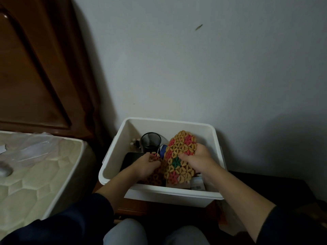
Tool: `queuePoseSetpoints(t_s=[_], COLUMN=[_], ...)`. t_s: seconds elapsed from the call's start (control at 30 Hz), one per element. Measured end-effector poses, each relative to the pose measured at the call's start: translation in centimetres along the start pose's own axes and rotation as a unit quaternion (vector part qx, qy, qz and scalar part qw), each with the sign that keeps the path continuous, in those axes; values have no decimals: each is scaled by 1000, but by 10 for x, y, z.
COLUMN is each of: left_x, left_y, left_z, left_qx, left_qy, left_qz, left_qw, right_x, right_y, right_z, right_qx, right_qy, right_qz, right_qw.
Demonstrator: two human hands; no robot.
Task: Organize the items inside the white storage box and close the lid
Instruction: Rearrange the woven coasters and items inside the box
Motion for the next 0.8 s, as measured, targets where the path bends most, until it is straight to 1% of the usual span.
queuePoseSetpoints(t_s=[0.1,0.17,0.2,0.27,0.37,0.47,0.53,0.6,0.7,0.8], left_x=[-8,-14,-19,-32,-64,-98,-120,-136,-152,-162], left_y=[-11,-18,-19,-15,-3,0,0,1,2,-3], left_z=[-8,-12,-13,-16,-30,-51,-60,-59,-50,-48], left_qx=[-62,-150,-205,-318,-438,-470,-469,-444,-428,-436], left_qy=[35,43,37,15,4,48,71,63,46,65], left_qz=[-46,-63,-56,-2,128,219,247,250,245,210], left_qw=[996,986,977,948,890,854,845,858,869,873], right_x=[-16,-31,-38,-55,-85,-110,-127,-142,-159,-171], right_y=[-26,-41,-45,-48,-43,-32,-24,-20,-17,-20], right_z=[26,41,45,50,51,44,40,38,37,41], right_qx=[51,132,181,270,324,342,335,320,273,253], right_qy=[-36,-59,-57,-46,-30,-5,7,10,9,-12], right_qz=[-12,-12,-1,32,48,74,106,117,105,112], right_qw=[998,989,982,961,944,937,936,940,956,961])
Point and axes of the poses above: each hand's wrist, its own x-axis towards the middle knuckle, its own y-axis out of the palm, z = x × y, the point moved 6 cm from there along x, towards the middle knuckle, and after that the axes turned 7 degrees about -z, right-handed, at the moved point
